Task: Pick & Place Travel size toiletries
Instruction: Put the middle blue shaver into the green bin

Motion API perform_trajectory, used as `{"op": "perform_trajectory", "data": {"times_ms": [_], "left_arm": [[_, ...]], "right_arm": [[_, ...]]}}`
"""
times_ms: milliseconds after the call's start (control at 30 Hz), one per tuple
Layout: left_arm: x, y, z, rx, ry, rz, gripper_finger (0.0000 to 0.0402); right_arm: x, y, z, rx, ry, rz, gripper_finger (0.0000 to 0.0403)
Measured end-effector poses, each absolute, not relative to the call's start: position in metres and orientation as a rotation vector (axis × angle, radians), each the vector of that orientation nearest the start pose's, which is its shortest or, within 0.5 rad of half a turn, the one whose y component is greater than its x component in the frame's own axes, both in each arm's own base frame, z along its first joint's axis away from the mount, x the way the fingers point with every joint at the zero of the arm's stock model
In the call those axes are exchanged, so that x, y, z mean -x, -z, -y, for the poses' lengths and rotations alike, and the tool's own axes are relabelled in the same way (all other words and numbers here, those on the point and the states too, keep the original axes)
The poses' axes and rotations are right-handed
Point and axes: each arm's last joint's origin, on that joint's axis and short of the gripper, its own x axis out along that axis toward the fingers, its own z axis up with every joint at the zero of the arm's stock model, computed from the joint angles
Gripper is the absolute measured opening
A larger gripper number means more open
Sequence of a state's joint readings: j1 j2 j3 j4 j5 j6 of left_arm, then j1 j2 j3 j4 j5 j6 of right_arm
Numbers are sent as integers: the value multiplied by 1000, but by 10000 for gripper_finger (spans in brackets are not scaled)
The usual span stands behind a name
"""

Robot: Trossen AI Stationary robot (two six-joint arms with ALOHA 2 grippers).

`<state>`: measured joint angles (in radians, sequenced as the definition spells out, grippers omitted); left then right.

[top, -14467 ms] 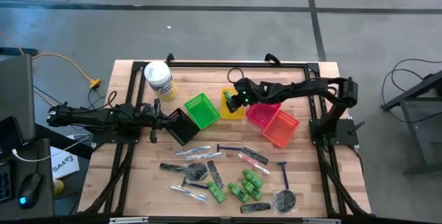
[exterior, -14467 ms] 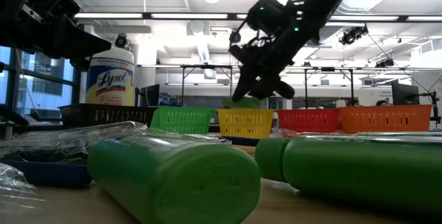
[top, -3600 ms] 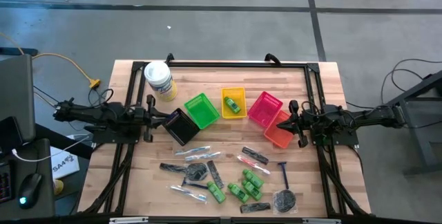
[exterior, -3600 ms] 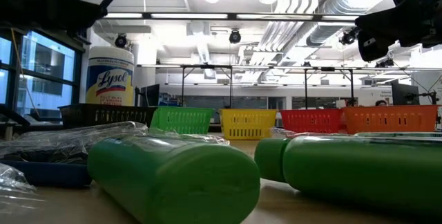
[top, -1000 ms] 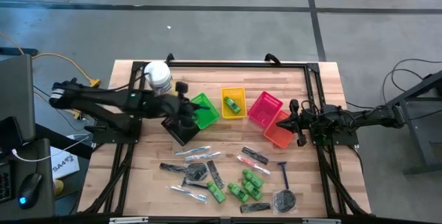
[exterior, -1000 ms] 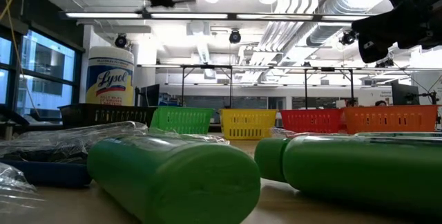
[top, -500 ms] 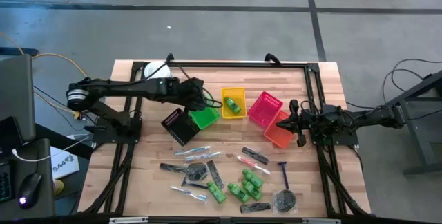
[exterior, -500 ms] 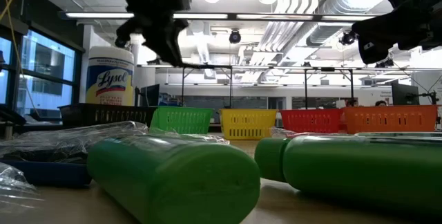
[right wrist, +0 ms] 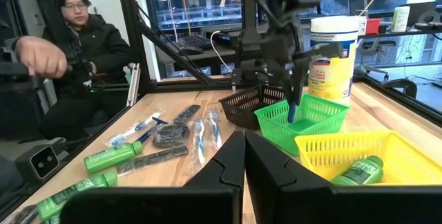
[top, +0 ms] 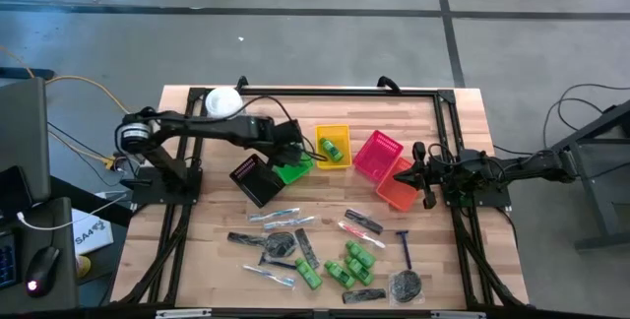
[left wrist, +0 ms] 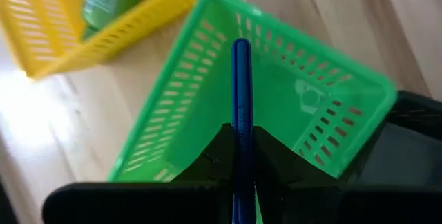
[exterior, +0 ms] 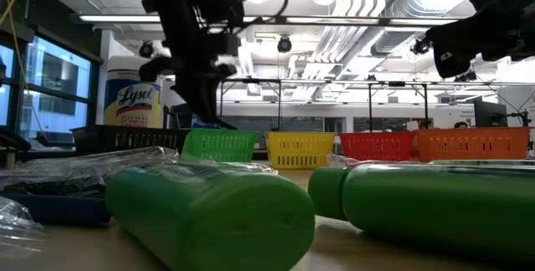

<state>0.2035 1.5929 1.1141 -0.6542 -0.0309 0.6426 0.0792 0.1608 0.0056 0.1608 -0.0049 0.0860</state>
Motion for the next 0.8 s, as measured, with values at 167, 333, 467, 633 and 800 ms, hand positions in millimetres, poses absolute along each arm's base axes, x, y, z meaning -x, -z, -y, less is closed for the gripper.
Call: {"op": "perform_trajectory", "data": {"times_ms": [167,333,467,633,800], "left_arm": [[-311,-208,-65,-470,168,-1180,21],[-313,-203,-70,-467,158,-1191,21],[-314,-198,-80,-443,132,-1199,21],[-316,-193,-88,-416,138,-1181,21],[-317,-194,-87,-410,154,-1160,21]], "right_arm": [[-107,-168,-9,-86,-84,2,5],[-107,-168,-9,-86,-84,2,3],[-107,-168,-9,-86,-83,2,5],[-107,-168,-9,-86,-82,1,3],[-107,-168,-9,-85,-82,1,5]]}}
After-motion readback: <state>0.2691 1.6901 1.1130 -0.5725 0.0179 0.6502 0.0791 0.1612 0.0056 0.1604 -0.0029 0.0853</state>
